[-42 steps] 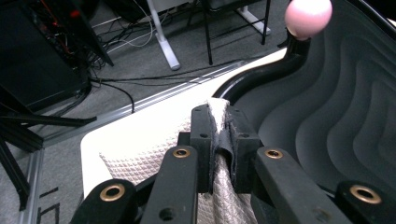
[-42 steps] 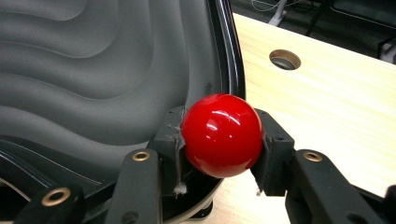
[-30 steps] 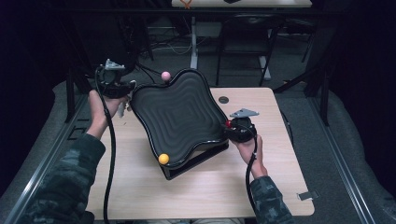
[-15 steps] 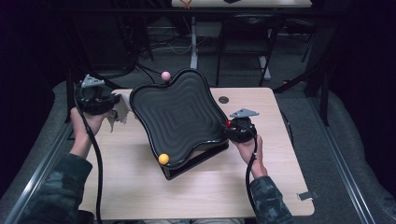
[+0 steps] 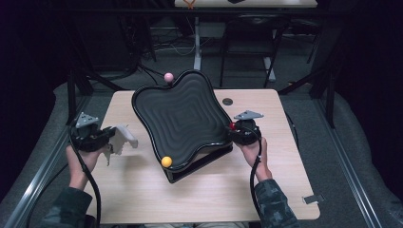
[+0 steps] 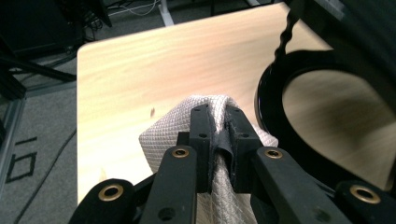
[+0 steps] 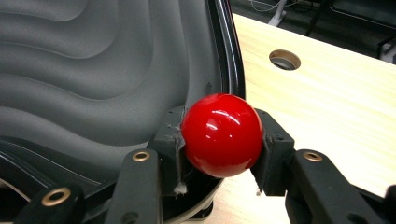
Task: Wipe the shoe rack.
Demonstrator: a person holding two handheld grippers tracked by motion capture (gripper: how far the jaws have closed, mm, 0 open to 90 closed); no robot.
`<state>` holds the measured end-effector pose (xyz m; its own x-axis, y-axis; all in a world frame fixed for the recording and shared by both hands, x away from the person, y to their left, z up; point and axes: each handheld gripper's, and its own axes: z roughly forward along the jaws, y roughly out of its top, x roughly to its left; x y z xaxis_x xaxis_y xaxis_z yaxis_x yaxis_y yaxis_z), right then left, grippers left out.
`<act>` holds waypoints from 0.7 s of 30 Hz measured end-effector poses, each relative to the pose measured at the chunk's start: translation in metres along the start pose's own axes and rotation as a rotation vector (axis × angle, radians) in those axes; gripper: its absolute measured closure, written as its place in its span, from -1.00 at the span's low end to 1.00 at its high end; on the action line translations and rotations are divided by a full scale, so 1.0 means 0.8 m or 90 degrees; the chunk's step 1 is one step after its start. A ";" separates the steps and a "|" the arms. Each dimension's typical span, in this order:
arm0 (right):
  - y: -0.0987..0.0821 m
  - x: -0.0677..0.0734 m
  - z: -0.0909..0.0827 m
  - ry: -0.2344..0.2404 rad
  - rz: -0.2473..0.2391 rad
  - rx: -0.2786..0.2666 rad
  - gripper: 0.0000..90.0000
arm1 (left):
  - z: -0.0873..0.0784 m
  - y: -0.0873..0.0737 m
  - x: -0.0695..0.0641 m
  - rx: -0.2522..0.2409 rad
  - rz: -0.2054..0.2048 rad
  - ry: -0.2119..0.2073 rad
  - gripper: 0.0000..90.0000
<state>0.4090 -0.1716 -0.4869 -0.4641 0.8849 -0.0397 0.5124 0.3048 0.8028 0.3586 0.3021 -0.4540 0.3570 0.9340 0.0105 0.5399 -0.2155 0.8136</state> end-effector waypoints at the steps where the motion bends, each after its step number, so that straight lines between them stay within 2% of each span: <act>1: 0.000 0.000 0.000 0.000 0.000 0.000 0.32 | 0.000 -0.005 0.000 0.002 0.000 0.000 0.84; 5: 0.000 0.000 0.000 0.000 0.000 0.000 0.32 | 0.002 -0.027 0.003 0.008 -0.028 -0.008 0.84; 12: 0.000 -0.001 0.000 0.001 -0.002 0.000 0.32 | 0.002 -0.041 -0.006 0.019 -0.029 -0.026 0.82; 17: 0.000 -0.001 0.000 0.003 -0.005 0.000 0.32 | -0.002 -0.045 -0.016 0.012 -0.023 -0.023 0.80; 21: 0.001 -0.002 0.000 0.002 -0.013 0.002 0.32 | -0.001 -0.045 -0.018 0.014 -0.017 -0.027 0.80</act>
<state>0.4100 -0.1726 -0.4864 -0.4764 0.8776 -0.0544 0.5055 0.3240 0.7997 0.3332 0.2969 -0.4832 0.3736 0.9269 -0.0359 0.5662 -0.1973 0.8003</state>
